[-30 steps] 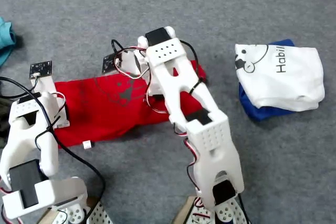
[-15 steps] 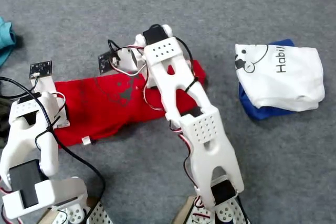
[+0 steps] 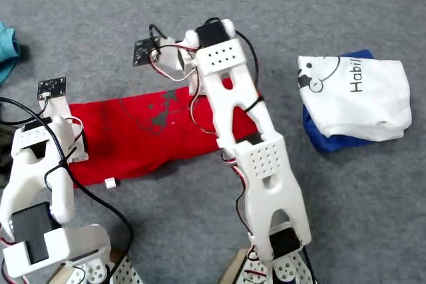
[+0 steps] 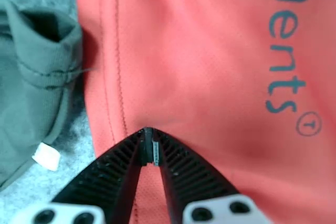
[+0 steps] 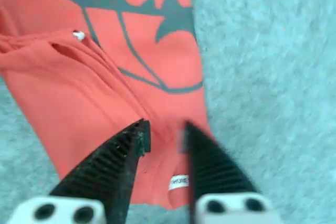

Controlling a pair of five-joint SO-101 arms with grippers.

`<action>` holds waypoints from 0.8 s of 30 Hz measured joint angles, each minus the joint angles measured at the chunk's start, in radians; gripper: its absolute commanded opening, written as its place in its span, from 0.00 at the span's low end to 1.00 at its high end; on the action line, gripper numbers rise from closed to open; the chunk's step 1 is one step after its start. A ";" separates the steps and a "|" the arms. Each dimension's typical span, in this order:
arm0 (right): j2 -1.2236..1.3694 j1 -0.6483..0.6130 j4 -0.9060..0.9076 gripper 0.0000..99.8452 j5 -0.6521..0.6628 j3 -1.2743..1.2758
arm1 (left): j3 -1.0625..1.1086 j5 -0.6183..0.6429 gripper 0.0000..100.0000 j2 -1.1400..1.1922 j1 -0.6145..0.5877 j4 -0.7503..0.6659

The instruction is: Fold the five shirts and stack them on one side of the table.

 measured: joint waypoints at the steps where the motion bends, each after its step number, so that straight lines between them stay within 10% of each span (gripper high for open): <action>1: -0.015 0.000 0.000 0.00 -0.018 0.034 | 0.000 0.000 0.02 0.000 0.000 0.000; 24: -0.054 0.121 -0.311 0.00 -0.261 0.471 | 0.000 0.000 0.02 0.000 0.000 0.000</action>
